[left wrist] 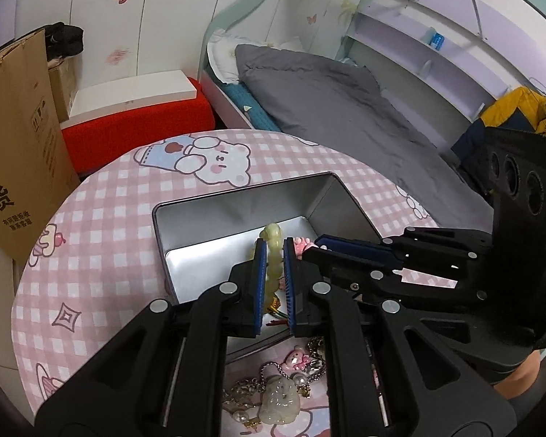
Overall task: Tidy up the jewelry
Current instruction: 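Carry the yellow bracelet into the grey box with the left gripper while the right drops the pink charm in, then move both open grippers back over the jewelry pile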
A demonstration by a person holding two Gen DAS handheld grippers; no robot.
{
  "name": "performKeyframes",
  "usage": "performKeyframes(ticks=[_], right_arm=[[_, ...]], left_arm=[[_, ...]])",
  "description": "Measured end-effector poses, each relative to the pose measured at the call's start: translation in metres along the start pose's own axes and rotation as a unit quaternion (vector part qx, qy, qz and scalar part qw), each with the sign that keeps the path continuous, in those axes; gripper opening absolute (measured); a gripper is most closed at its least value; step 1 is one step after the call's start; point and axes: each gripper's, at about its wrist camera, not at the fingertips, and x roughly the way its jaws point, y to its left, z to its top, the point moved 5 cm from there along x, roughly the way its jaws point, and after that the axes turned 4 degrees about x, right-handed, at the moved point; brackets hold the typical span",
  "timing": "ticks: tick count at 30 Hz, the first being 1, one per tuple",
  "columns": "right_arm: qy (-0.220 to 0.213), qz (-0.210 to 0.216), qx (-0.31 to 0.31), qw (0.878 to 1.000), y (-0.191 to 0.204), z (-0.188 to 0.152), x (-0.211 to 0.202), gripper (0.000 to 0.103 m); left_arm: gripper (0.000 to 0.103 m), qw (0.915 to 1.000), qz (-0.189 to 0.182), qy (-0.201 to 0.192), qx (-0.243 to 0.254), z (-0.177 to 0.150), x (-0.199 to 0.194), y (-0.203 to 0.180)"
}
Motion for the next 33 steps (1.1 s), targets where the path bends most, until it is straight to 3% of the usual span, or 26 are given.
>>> performKeyframes(ticks=[7, 11, 22, 33], right_arm=[[0.001, 0.0, -0.002, 1.0, 0.002, 0.0, -0.005, 0.011], [-0.011, -0.001, 0.0, 1.0, 0.003, -0.001, -0.021, 0.014], [-0.046, -0.017, -0.022, 0.999, 0.01, -0.036, -0.082, 0.017], [-0.03, -0.032, -0.016, 0.999, 0.006, -0.099, -0.085, 0.024]], left_arm=[[0.014, 1.0, 0.006, 0.0, 0.005, -0.002, -0.008, -0.002], [0.051, 0.9997, 0.014, -0.017, 0.009, -0.005, -0.025, -0.005], [0.052, 0.9974, 0.042, -0.051, 0.029, -0.047, -0.082, -0.018], [0.052, 0.9964, 0.047, -0.016, 0.069, -0.108, -0.066, -0.04]])
